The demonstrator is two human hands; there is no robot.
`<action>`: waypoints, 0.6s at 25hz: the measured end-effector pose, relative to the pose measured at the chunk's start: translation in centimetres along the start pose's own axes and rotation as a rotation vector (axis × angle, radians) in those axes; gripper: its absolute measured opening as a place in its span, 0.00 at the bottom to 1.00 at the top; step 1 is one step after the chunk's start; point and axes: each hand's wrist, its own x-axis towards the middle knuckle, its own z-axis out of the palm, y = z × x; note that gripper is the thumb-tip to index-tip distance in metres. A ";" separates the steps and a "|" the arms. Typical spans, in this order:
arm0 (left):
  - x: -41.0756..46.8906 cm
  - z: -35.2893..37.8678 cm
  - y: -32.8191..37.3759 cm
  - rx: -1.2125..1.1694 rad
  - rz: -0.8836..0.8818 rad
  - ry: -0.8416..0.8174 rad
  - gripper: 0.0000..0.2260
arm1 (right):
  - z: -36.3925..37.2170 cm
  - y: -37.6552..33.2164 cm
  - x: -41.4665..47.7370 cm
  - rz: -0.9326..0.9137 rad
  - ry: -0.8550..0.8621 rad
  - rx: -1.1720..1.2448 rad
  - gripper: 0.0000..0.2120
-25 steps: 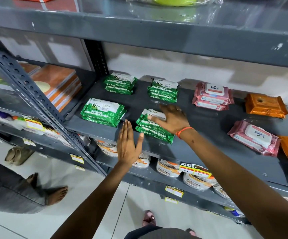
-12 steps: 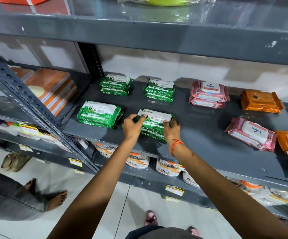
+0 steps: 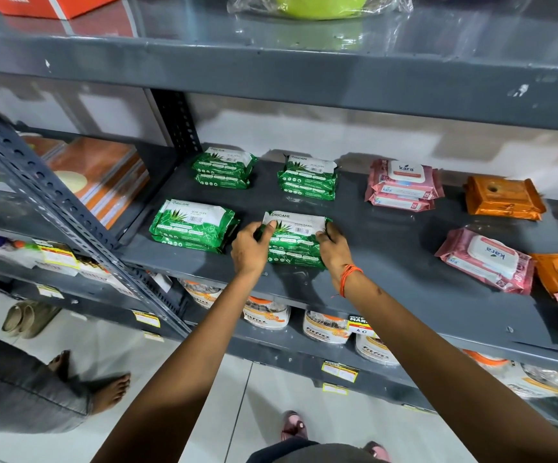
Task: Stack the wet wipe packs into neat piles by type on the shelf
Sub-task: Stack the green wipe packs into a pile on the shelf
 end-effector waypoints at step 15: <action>0.0 -0.1 0.8 0.051 -0.012 -0.081 0.22 | 0.2 0.1 -2.6 0.044 0.111 0.045 0.22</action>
